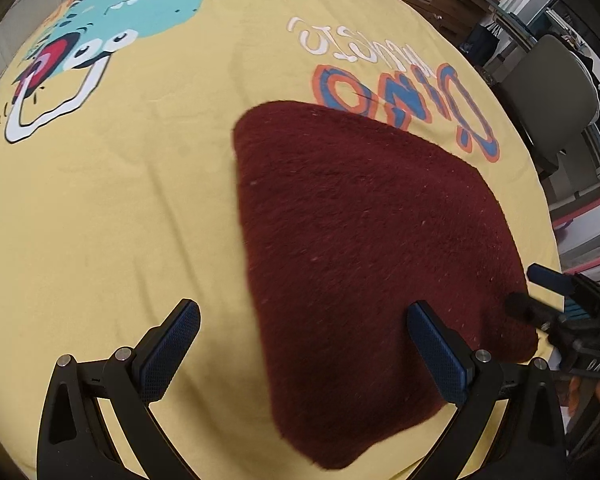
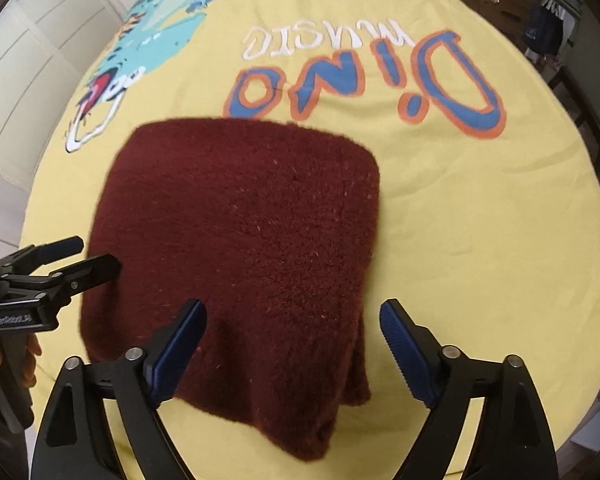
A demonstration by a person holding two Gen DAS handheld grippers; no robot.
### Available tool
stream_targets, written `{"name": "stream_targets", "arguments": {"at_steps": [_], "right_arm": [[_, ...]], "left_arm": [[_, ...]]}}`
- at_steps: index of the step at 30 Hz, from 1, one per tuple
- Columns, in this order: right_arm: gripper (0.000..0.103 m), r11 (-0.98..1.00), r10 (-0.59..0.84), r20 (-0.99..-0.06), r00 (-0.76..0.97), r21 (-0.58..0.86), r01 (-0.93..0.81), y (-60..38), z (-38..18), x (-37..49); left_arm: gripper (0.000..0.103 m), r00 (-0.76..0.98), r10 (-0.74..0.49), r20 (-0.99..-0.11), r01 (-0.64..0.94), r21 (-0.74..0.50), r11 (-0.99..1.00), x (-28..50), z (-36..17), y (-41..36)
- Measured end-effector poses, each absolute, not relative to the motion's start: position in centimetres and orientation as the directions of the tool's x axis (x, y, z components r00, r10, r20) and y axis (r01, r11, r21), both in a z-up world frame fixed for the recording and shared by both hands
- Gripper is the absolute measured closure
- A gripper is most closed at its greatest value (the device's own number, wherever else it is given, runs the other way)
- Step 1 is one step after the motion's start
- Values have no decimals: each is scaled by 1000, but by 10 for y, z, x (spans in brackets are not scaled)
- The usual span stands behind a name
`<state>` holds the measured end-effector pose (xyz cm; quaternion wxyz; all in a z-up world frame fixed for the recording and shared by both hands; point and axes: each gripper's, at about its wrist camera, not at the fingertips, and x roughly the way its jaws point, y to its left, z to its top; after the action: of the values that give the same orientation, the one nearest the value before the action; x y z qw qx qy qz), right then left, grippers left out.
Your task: Fold small clothes
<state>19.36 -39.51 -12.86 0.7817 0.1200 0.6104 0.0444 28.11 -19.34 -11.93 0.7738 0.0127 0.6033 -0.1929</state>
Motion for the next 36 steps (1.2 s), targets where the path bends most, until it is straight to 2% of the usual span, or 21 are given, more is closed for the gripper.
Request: {"name": "stream_targets", "arguments": {"at_steps": [3,4,5,15,17,19,22,23,25,28,33,36], "right_arm": [[9,963,222,-947,232,250,102,-401,-150,194],[2,963,217,-948,232,246,108,-402,-156,193],[0,962,220,-947,236,251,110,-404,-163,192],[1,908,358,-898,256,399,132,-413,-195,186],[6,895,386,-888,250,426,133,-412,-196,186],[22,874,426,-870,248,467,135,-412,-195,185],[34,870,438,-867,240,475,130,-409,-189,185],[36,870,440,-867,236,476,130,-408,-188,185],[45,871,434,-869,236,472,135,-405,-184,186],[53,890,393,-886,247,434,141,-397,-173,185],[60,915,342,-893,291,387,112,-382,-142,181],[61,919,343,-884,318,386,83,-373,-119,179]], "left_arm": [[1,180,-273,-945,320,-206,925,283,-132,-205],[1,173,-268,-948,318,-204,926,283,-137,-207],[1,166,-251,-954,314,-191,930,283,-143,-209],[0,174,-234,-957,300,-175,938,280,-179,-204],[0,191,-219,-957,324,-149,934,279,-178,-208],[0,207,-214,-955,335,-136,932,278,-177,-210],[1,212,-226,-951,339,-145,929,277,-179,-210],[5,203,-242,-949,337,-164,927,278,-179,-209],[20,177,-288,-941,334,-218,917,279,-179,-207],[31,185,-292,-938,361,-211,908,277,-175,-211],[53,188,-326,-926,381,-238,894,278,-164,-208],[58,195,-366,-910,400,-267,877,279,-146,-198]]}}
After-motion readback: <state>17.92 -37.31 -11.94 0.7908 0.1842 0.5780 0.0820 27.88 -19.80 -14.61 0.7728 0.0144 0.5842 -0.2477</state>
